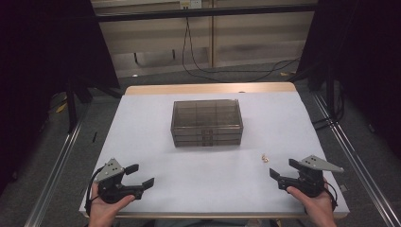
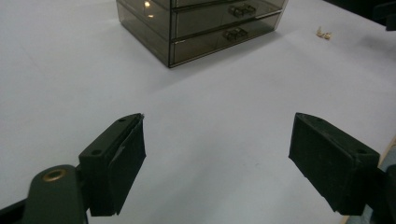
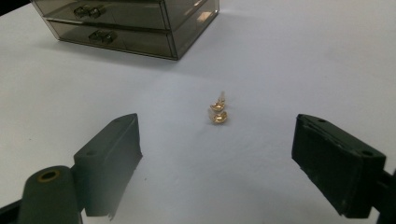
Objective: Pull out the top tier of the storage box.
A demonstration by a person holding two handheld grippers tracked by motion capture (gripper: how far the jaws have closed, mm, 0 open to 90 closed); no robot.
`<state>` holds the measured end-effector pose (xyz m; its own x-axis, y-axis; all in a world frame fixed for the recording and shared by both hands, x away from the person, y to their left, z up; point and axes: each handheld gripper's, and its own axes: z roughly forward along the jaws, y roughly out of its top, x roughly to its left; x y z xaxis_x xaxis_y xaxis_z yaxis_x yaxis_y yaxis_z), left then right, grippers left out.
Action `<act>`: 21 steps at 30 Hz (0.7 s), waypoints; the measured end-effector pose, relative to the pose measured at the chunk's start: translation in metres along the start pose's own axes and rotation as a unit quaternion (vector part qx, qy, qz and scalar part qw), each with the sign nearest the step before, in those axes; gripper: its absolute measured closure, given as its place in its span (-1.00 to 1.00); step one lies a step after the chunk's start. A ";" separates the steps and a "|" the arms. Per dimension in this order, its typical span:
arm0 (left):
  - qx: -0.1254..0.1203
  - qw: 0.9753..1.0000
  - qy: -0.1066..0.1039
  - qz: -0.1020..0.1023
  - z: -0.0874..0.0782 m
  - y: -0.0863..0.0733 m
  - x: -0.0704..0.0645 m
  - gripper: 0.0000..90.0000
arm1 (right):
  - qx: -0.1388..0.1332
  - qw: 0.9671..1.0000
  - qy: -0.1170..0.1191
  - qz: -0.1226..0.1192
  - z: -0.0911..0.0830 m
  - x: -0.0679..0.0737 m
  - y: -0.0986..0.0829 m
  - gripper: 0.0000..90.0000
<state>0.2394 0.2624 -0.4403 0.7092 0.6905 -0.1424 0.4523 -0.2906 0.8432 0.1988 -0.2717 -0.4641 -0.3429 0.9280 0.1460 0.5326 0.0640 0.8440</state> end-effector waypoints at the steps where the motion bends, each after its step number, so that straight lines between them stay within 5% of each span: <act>1: 0.001 1.000 0.001 0.000 0.001 0.000 0.000 -0.59 | 0.000 1.000 0.003 -0.001 0.000 0.000 0.000 -0.66; 21: 0.004 0.999 0.002 0.034 -0.003 0.003 -0.009 -0.46 | 0.009 1.000 0.014 -0.011 0.007 0.000 0.000 -0.67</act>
<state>0.2330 0.2577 -0.4347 0.7358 0.6721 -0.0826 0.4072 -0.3417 0.8470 0.2041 -0.2695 -0.4678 -0.3763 0.9155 0.1421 0.5384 0.0913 0.8377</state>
